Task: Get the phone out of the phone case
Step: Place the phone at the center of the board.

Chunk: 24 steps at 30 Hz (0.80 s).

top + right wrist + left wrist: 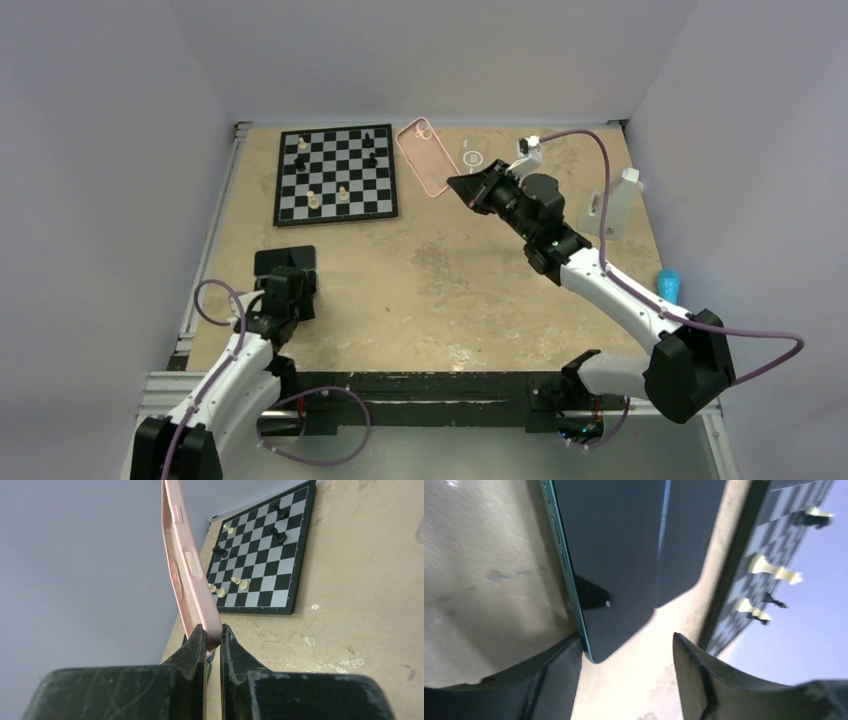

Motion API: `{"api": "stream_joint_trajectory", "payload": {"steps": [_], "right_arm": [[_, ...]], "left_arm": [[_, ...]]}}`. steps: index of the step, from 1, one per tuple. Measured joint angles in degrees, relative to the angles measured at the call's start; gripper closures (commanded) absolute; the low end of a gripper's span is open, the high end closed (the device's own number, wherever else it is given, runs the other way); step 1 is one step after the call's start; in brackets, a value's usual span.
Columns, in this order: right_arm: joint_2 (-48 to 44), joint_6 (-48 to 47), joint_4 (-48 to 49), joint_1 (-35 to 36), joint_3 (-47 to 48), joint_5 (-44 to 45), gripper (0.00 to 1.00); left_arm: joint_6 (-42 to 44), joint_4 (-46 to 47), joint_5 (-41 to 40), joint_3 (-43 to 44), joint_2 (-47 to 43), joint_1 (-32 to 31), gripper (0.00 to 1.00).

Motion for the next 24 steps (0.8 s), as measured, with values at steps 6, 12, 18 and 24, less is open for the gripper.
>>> {"api": "stream_joint_trajectory", "payload": {"steps": [6,12,18,24], "right_arm": [[-1.36,-0.63,-0.28,0.00,-1.51,-0.74,1.00],[-3.85,-2.62,-1.01,-0.52,-3.28,-0.70,1.00],[-5.88,-4.68,-2.99,-2.16,-6.25,-0.55,1.00],[-4.22,-4.37,-3.30,-5.14,-10.32,-0.81,1.00]], "left_arm": [[3.98,-7.43,-0.26,1.88,-7.28,0.11,0.00],[9.99,-23.02,-0.57,13.16,-8.04,0.22,0.00],[24.92,-25.24,3.87,21.59,-4.72,0.22,0.00],[47.19,-15.69,14.25,31.91,4.79,0.24,0.09]]}}
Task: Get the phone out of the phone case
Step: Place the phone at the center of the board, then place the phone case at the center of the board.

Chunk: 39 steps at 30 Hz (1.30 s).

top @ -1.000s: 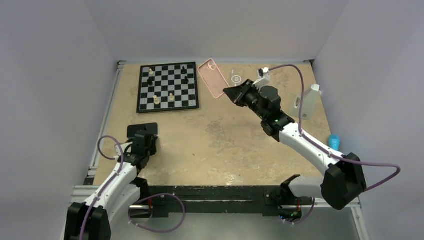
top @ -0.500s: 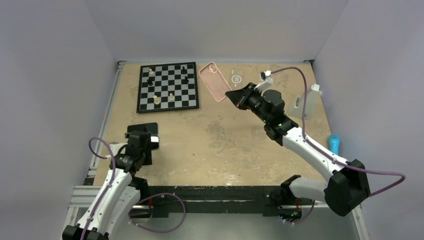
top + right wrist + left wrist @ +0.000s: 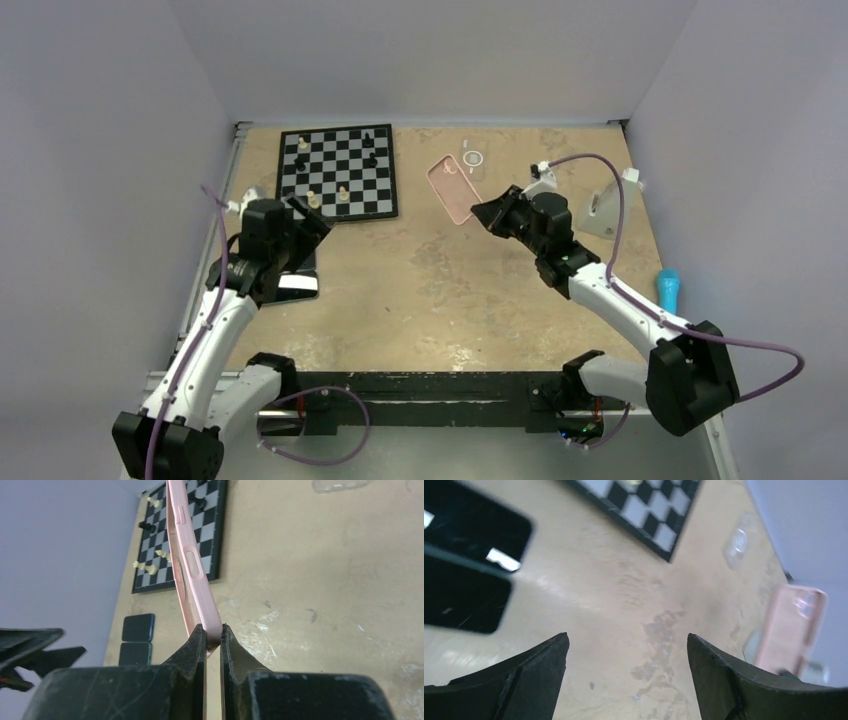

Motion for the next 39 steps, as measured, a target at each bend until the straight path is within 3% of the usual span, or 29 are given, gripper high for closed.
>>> {"api": "stream_joint_trajectory", "payload": {"steps": [5,10,17,24,29,39], "right_arm": [[0.92,1.51,-2.69,-1.95,-0.61,3.02,1.00],[3.54,4.50,-5.60,-5.77,0.76,7.65,1.00],[20.02,7.72,-9.51,-13.00,10.64,10.32,1.00],[36.37,8.55,-14.71,-16.83,27.47,10.58,1.00],[43.76,8.70,-17.62,-16.98,37.18,10.80,1.00],[50.82,9.68,-20.79,-17.75,42.10,11.13,1.00]], "left_arm": [[13.29,10.36,13.94,12.22,9.44,-0.50,0.02],[22.64,15.78,20.13,22.40,16.41,-2.40,0.01],[31.15,17.38,22.91,20.06,17.22,-2.80,0.02],[35.34,17.00,22.80,17.66,16.02,-3.30,0.02],[35.74,17.00,22.91,17.66,15.15,-3.30,0.04],[35.50,17.81,25.00,17.42,14.75,-3.17,0.05]]}}
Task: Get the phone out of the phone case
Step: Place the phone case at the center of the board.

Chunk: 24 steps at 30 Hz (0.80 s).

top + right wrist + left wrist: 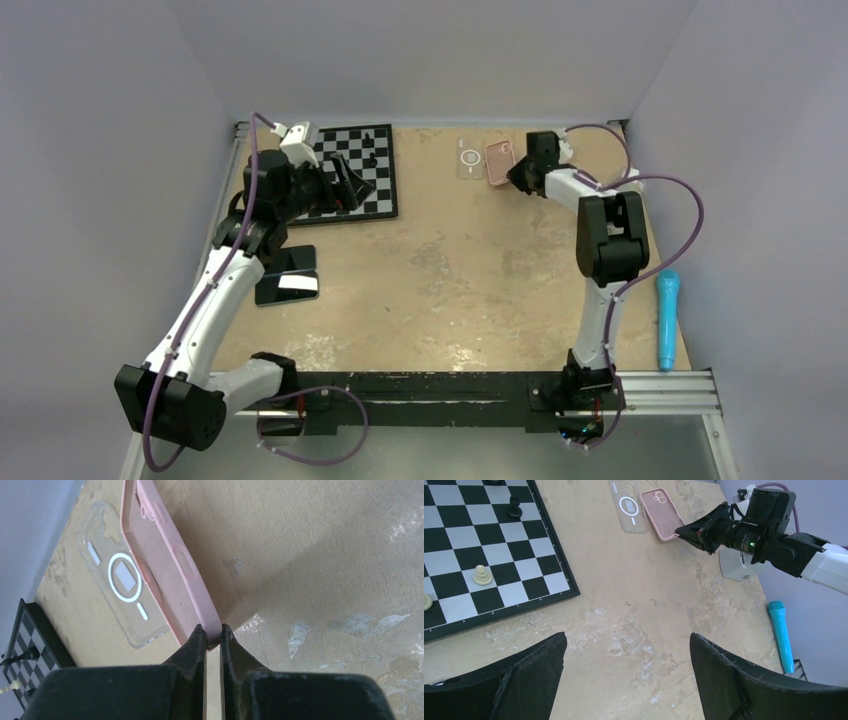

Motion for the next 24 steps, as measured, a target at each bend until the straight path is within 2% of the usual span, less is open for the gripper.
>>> {"api": "stream_joint_trajectory", "payload": {"steps": [13,16,22,24], "right_arm": [[2.36,0.35,1.55,-0.76,1.64,-2.80,0.87],[3.54,0.52,2.21,-0.96,2.36,-3.91,0.84],[6.03,0.74,3.37,-1.55,3.17,-6.88,0.74],[6.16,0.72,3.58,-1.90,3.32,-8.37,0.67]], "left_arm": [[-1.60,1.77,2.82,-0.33,0.37,1.16,0.06],[-2.08,2.05,3.17,-0.44,0.81,1.49,0.03],[-3.10,2.05,2.56,-1.16,1.03,1.77,0.01],[-3.41,2.08,2.56,-1.16,1.07,1.79,0.01]]}}
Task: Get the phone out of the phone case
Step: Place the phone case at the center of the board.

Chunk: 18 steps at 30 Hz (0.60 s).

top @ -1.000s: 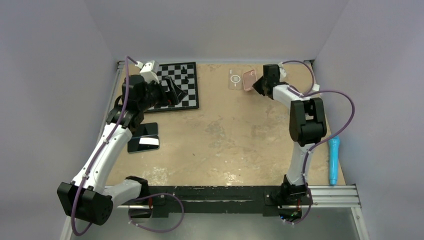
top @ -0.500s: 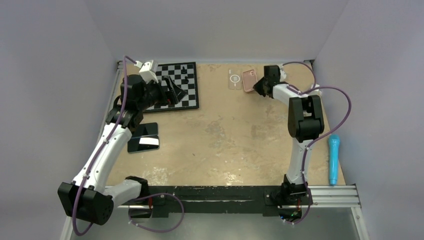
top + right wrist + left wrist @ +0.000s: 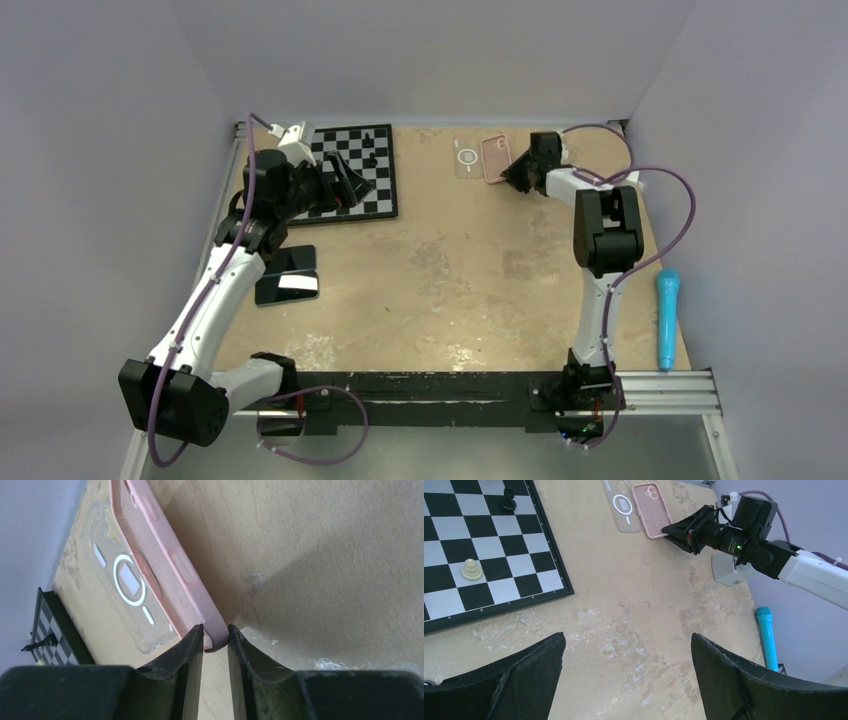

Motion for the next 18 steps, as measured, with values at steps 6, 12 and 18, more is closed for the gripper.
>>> {"api": "stream_joint_trajectory", "payload": {"steps": [6,12,18], "right_arm": [[-0.04,-0.46,2.19,-0.22,-0.66,-4.26,0.43],[-2.73,-1.18,6.47,-0.22,-6.21,-8.13,0.20],[-10.32,-3.34,7.98,-0.07,-15.52,-9.57,0.18]], "left_arm": [[-0.04,0.00,0.02,0.00,0.02,0.20,0.01],[-0.07,0.00,-0.07,-0.04,0.09,0.35,0.00],[-0.07,0.00,-0.26,-0.07,0.09,0.35,0.00]]}}
